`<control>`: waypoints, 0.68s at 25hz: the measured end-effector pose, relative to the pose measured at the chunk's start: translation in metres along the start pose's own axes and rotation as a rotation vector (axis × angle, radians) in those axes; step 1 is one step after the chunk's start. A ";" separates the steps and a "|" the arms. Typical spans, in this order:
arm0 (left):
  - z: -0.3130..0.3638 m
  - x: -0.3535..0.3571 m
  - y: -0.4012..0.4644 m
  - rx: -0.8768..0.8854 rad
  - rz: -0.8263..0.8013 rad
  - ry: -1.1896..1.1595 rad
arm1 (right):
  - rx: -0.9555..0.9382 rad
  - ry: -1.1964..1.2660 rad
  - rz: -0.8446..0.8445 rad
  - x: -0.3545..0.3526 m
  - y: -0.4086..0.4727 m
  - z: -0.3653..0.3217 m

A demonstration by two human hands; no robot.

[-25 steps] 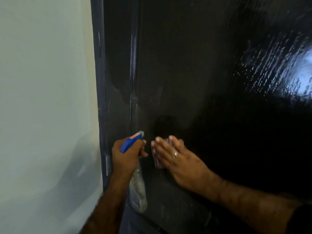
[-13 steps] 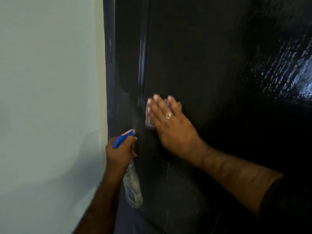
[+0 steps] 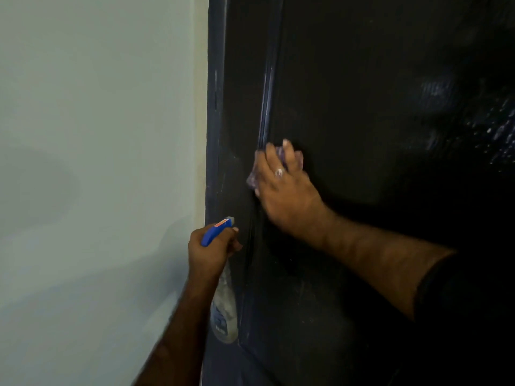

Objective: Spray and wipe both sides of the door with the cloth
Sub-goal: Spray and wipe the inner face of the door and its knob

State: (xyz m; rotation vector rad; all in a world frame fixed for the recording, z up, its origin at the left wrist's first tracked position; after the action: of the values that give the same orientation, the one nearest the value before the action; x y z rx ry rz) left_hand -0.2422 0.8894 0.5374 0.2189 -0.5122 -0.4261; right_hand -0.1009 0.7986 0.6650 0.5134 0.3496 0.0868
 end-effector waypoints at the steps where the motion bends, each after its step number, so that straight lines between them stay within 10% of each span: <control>1: 0.000 -0.003 -0.001 -0.004 -0.004 0.000 | -0.049 0.082 -0.027 0.010 -0.026 -0.028; 5: 0.006 -0.014 -0.002 -0.034 -0.012 -0.005 | -0.361 0.123 -0.125 0.014 -0.060 -0.067; 11: -0.006 -0.011 0.017 -0.050 0.000 0.049 | 0.159 0.022 0.061 -0.027 0.021 0.051; 17: -0.040 -0.007 -0.003 -0.164 0.002 0.010 | -0.011 0.171 0.035 0.033 -0.055 -0.082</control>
State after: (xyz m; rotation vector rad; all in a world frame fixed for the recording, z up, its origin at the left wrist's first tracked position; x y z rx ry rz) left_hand -0.2281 0.8939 0.4997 0.0623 -0.4649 -0.4626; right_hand -0.0990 0.7944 0.5613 0.5022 0.5068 0.1672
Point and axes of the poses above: each hand's wrist, its own y-axis towards the middle knuckle, its own x-axis out of the palm, z = x × y, the point moved 1 cm from there along y, towards the middle knuckle, and after that the axes turned 11 degrees about -y, right-handed, at the moved point
